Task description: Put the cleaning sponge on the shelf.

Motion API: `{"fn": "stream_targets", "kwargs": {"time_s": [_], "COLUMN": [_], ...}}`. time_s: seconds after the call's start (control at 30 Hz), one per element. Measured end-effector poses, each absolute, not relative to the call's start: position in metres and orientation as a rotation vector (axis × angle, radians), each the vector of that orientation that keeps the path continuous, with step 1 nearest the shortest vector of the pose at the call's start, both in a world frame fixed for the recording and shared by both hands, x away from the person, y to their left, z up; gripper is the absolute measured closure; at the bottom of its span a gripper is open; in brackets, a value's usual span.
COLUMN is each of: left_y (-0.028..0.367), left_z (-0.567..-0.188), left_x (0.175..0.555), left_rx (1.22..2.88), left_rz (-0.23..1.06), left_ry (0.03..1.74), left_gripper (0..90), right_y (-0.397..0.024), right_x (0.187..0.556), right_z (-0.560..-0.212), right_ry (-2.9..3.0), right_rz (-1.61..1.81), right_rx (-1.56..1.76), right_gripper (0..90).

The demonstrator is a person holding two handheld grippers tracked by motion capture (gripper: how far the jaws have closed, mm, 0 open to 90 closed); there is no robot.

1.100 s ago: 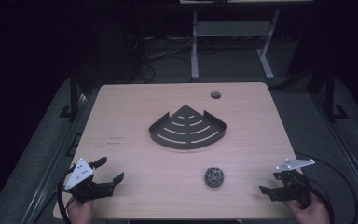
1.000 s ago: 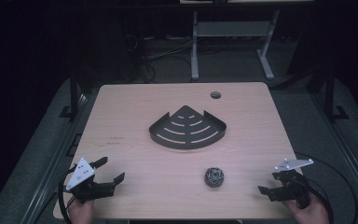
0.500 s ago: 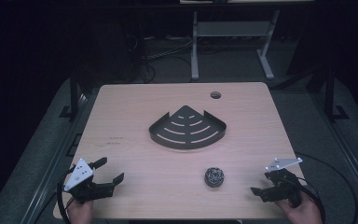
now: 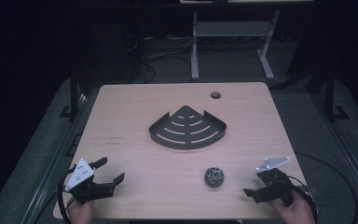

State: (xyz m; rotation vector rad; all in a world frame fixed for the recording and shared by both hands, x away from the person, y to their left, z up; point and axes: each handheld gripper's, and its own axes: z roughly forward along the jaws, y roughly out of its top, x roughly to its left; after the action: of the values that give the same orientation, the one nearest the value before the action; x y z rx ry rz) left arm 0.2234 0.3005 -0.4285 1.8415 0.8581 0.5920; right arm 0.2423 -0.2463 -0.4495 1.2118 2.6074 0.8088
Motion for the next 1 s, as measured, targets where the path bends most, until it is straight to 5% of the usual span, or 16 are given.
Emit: {"fn": "stream_targets", "kwargs": {"time_s": [1.0], "left_y": [0.301], "left_z": [-0.428], "left_x": [0.222], "left_rx": [1.840], "left_rz": [0.600], "left_ry": [0.856], "left_gripper": [13.5], "right_y": [-0.206], "right_x": [0.244], "right_z": [-0.446], "right_ry": [2.706], "right_rz": [0.798], "right_rx": [1.065], "right_gripper": [17.5]}}
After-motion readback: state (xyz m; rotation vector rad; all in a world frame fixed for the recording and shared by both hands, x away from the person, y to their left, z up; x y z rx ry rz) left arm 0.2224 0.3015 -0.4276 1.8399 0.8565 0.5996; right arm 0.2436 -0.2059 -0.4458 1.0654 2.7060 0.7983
